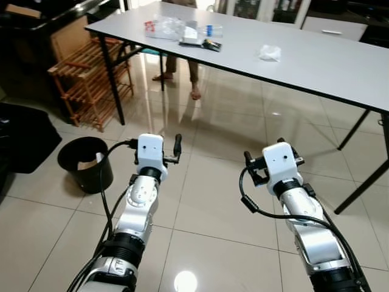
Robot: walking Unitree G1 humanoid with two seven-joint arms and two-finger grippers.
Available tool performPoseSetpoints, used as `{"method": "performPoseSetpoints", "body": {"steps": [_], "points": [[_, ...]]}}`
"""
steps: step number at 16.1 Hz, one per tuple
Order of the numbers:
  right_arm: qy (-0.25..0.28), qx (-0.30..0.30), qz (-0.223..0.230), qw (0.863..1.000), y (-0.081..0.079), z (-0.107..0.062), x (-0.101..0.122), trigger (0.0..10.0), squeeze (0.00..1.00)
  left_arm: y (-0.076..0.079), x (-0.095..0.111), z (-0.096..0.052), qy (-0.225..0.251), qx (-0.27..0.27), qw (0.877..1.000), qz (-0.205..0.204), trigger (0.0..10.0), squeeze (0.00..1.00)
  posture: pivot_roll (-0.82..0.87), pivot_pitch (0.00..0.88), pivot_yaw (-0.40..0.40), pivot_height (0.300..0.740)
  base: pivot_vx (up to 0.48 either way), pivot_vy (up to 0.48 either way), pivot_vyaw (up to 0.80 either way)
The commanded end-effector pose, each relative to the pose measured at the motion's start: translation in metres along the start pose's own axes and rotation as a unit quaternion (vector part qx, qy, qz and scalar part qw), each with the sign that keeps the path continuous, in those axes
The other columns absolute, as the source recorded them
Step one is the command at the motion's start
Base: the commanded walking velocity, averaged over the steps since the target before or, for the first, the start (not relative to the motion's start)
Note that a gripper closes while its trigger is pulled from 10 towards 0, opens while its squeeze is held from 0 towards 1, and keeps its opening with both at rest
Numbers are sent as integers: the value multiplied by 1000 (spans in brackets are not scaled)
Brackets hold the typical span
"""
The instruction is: Picking trash to rubbish bin
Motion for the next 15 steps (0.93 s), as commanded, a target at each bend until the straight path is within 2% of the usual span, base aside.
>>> {"method": "performPoseSetpoints", "body": {"steps": [1,2,4,5,6,7,9,11,13,15], "points": [[-5,-12,1,1000,8,2,-4,10000,0,7,1,2,-1,-20,1000,8,10000,0,-47,0,-12,740,0,0,0],[0,-31,22,999,13,1,2,10000,0,6,5,2,4,-37,999,7,10000,0,-55,0,-12,740,0,0,0],[-10,-37,28,999,8,1,-3,10000,0,0,-3,0,-13,-33,999,24,10000,0,-60,0,-9,740,0,0,0],[-9,-39,29,999,7,1,-1,10000,0,-2,-1,1,-10,-27,999,17,10000,0,-69,0,1,740,0,0,0],[2,-40,26,999,5,1,3,10000,0,1,0,1,-6,-36,999,11,10000,0,-78,0,4,740,0,0,0],[-10,-50,29,998,5,0,-3,10000,0,4,-6,-1,-15,-39,999,16,10000,0,-74,0,1,740,0,0,0],[-4,-65,38,997,10,-2,0,10000,0,13,-4,-1,-5,-46,999,5,10000,0,-73,0,11,740,0,0,0],[-18,-66,43,997,10,-2,-6,10000,0,12,-7,-2,-11,-47,999,7,10000,0,-61,0,-3,740,0,0,0],[-12,-62,42,997,7,-1,-3,10000,0,8,-6,-3,-10,-45,999,6,10000,0,-54,0,-11,740,0,0,0],[-9,-62,42,997,5,2,-1,10000,0,10,-3,-3,1,-49,999,-2,10000,0,-48,0,-15,740,0,0,0]]}}
Point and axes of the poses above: a point about 5 cm out from each wrist's last joint towards the gripper, its own z axis pointing out of the wrist towards the gripper, its own x axis along the axis of the wrist's last joint, y = z × x, the point moved 1 cm from there along z, pointing out of the wrist towards the gripper, and after that the axes turned 14 degrees about -z, right-handed, at the moved point
